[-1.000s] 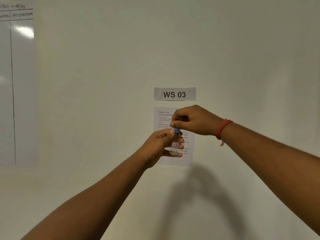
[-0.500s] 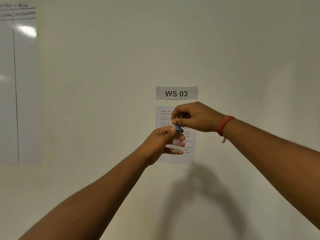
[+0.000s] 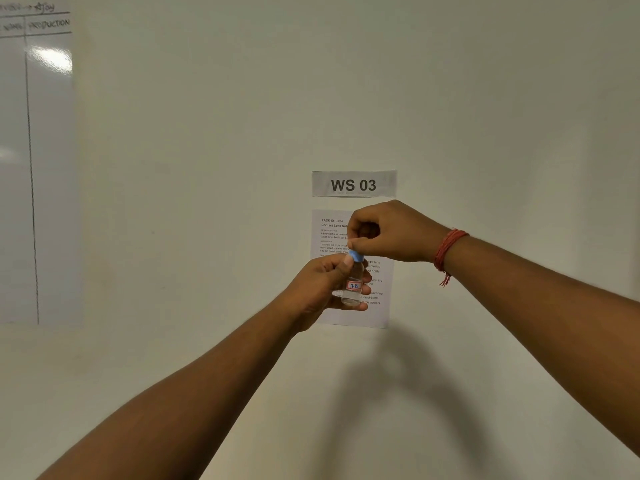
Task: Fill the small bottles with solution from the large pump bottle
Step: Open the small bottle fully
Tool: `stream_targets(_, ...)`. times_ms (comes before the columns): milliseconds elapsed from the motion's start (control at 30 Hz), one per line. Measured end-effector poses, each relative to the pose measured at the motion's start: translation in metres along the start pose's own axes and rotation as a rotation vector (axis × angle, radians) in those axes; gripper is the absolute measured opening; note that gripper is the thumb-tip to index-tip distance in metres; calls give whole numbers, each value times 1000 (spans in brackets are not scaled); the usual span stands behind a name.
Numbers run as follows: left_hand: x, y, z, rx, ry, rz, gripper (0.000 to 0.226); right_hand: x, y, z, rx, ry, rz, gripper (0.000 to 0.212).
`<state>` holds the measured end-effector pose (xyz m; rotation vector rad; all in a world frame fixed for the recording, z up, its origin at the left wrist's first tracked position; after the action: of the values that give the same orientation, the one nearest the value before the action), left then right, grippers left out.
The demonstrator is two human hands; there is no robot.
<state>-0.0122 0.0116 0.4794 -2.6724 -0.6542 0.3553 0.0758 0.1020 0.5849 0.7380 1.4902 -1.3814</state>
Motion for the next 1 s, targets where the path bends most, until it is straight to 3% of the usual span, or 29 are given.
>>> stream_targets(400,2,0,4,-1,16,3,37,6,-3,-7,8,-6,-30,20)
stream_targets(767,-2,-3,5,-7,-17,-8,38,8,-6,-7,-21,-45,10,2)
stream_targets(1000,-7,-7,5,-4,13,-16,39,11,-15,-13,31,80,-27,27)
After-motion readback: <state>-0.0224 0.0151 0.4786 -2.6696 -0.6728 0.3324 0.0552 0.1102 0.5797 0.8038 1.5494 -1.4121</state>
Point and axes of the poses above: each hand's wrist, its own y-axis away from the middle knuckle, its own x-axis out of the palm, z = x × y, the point moved 5 cm from there along -y, towards the middle knuckle, and after that the axes turned 12 degrees about z, right-handed, at the moved point
